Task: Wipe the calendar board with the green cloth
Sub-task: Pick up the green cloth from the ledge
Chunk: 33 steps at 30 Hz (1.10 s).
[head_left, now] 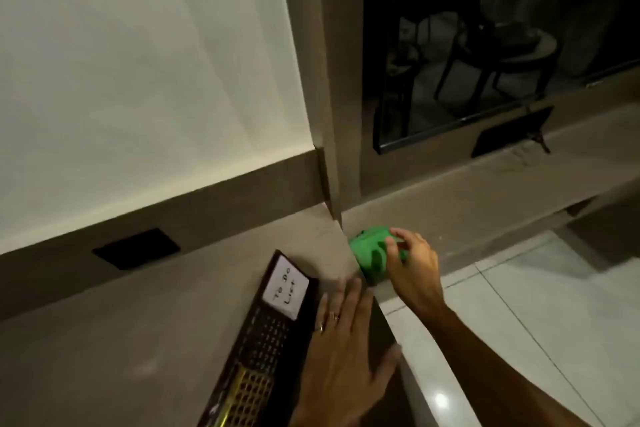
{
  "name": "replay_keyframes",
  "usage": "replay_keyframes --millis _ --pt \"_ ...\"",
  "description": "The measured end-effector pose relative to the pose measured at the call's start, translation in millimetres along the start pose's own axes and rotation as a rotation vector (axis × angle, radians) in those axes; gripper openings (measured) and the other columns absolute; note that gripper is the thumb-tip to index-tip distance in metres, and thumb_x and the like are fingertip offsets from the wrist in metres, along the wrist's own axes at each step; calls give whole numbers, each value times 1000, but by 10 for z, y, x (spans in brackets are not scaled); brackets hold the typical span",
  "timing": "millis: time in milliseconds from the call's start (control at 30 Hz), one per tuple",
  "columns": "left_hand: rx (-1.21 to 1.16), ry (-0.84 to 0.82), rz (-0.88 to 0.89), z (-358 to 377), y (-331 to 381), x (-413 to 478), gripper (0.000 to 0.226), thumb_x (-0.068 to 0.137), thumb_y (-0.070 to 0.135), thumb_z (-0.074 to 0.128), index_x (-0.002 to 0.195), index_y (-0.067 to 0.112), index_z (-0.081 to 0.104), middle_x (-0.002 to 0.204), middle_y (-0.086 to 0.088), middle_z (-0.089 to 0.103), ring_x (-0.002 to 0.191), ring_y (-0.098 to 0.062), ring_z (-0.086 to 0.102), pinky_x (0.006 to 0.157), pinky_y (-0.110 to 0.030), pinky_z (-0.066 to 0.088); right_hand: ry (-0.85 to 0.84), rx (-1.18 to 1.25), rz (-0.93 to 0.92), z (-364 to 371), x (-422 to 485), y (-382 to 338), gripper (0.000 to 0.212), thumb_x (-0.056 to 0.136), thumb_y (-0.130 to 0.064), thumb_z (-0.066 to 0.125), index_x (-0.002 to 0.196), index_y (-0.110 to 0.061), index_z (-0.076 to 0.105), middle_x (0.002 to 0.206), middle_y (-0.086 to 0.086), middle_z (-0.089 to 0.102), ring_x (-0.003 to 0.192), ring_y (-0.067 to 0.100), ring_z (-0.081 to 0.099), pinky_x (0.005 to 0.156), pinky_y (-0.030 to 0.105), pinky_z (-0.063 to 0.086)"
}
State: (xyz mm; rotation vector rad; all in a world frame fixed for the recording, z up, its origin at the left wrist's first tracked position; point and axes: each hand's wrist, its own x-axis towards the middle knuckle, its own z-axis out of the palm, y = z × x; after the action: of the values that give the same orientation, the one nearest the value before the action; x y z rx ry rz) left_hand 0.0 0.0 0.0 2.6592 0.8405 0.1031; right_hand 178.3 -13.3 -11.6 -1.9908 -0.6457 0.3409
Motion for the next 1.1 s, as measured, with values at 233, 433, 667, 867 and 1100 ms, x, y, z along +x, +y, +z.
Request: replay_keyframes --millis 233,433,667,867,1100 --pt "189 -232 -48 765 -355 140 104 78 88 24 154 18 20 164 -5 16 151 -31 18 116 -52 7 -130 -313 145 517 520 914 45 91 -41 59 128 -14 55 123 13 60 115 34 51 97 40 42" --pt "207 -186 -29 864 -389 129 102 79 86 21 154 17 24 164 -7 22 151 -30 20 114 -53 11 -73 -166 413 743 666 954 70 68 -43 84 122 -7 55 115 15 66 105 35 61 86 46 53" --pt "167 -182 -29 911 -421 123 103 79 88 22 157 21 10 168 -3 4 154 -29 1 117 -55 3 -182 405 588 595 662 718 52 66 -3 85 110 -12 61 99 6 70 88 24 68 54 30 56" --pt "135 -234 -27 799 -380 110 101 81 86 17 156 22 -7 166 -1 -16 152 -24 -20 124 -54 -7 -131 37 119 220 415 393 48 75 -1 77 109 -31 60 121 4 60 112 21 60 86 39 56" --pt "146 -175 49 67 -259 -139 96 88 78 21 156 15 -6 167 -8 -11 154 -22 -12 126 -49 0 25 833 198 -190 -158 -330 75 64 5 81 132 -4 52 110 3 72 99 20 70 80 32 57"
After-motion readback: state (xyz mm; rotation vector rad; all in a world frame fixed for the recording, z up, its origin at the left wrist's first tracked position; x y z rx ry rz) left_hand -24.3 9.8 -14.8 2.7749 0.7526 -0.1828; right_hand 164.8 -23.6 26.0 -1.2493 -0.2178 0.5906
